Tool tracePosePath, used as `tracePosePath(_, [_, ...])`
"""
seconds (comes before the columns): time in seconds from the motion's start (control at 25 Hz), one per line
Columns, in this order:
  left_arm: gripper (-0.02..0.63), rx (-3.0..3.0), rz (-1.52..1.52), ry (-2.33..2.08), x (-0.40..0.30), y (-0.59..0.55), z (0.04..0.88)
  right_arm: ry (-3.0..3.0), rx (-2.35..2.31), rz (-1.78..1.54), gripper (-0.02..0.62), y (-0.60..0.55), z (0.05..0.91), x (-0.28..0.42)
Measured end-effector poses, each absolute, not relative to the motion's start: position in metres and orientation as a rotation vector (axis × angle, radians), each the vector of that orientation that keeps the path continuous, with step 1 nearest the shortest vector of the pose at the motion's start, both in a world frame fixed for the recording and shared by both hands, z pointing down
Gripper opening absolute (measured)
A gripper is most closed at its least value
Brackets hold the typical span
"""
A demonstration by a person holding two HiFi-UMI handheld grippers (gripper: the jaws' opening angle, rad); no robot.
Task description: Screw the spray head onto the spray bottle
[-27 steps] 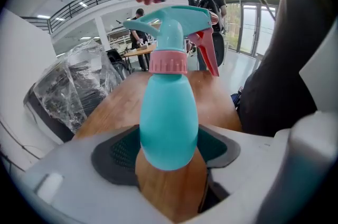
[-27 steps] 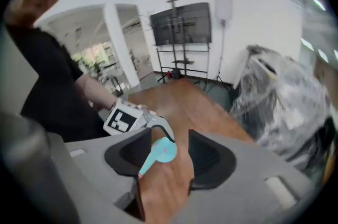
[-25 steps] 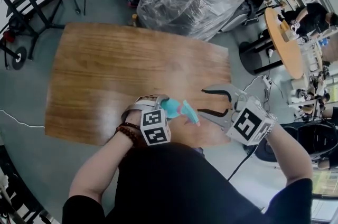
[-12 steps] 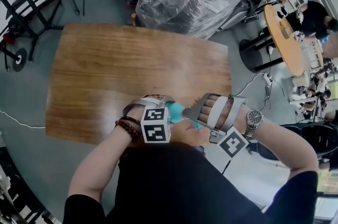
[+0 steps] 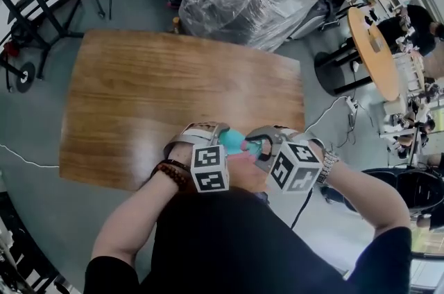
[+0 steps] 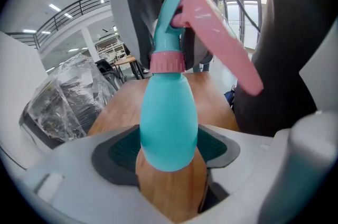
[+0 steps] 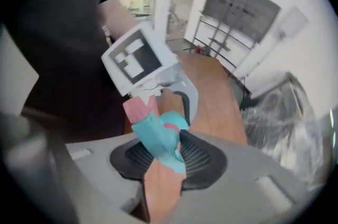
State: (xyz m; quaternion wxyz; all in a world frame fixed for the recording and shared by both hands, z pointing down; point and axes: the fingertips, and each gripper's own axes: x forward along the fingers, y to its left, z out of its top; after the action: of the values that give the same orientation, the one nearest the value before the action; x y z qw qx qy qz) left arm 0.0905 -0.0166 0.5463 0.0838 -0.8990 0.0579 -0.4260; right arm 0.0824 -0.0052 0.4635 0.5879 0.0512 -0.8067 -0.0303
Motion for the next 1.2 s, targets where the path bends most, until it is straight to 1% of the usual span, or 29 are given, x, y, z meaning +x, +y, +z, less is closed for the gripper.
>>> tracePosePath(0.24, [0.359,-2.612,-1.321,0.359,0.088,-0.031,0.556,-1.827,0.619,0.845,0.121,-0.027,0.477,0.094])
tracePosePath(0.32, [0.358,-2.607,-1.335,0.383,0.088,-0.031,0.56,-1.8,0.712,1.056,0.121,-0.028,0.482,0.096])
tracePosePath(0.36, [0.359,-2.614,-1.331,0.388,0.088,-0.031,0.56,-1.8,0.735,1.108,0.123,-0.029,0.482,0.096])
tracePosePath(0.44, [0.359,-2.643,-1.31,0.392,0.09,-0.031,0.559,-1.827,0.748,1.101,0.128,-0.031,0.479,0.097])
tracePosePath(0.6, [0.359,-2.771,-1.231,0.441,0.087,-0.038,0.557,-1.951,0.758,0.9,0.181,-0.048,0.451,0.098])
tracePosePath(0.88, [0.36,-2.975,-1.052,0.746,0.059,-0.082,0.571,-2.045,0.858,0.737,0.183,-0.059,0.43,0.111])
tracePosePath(1.2, [0.362,-3.052,-0.956,1.029,0.037,-0.126,0.598,-2.124,0.952,0.534,0.173,-0.06,0.432,0.107])
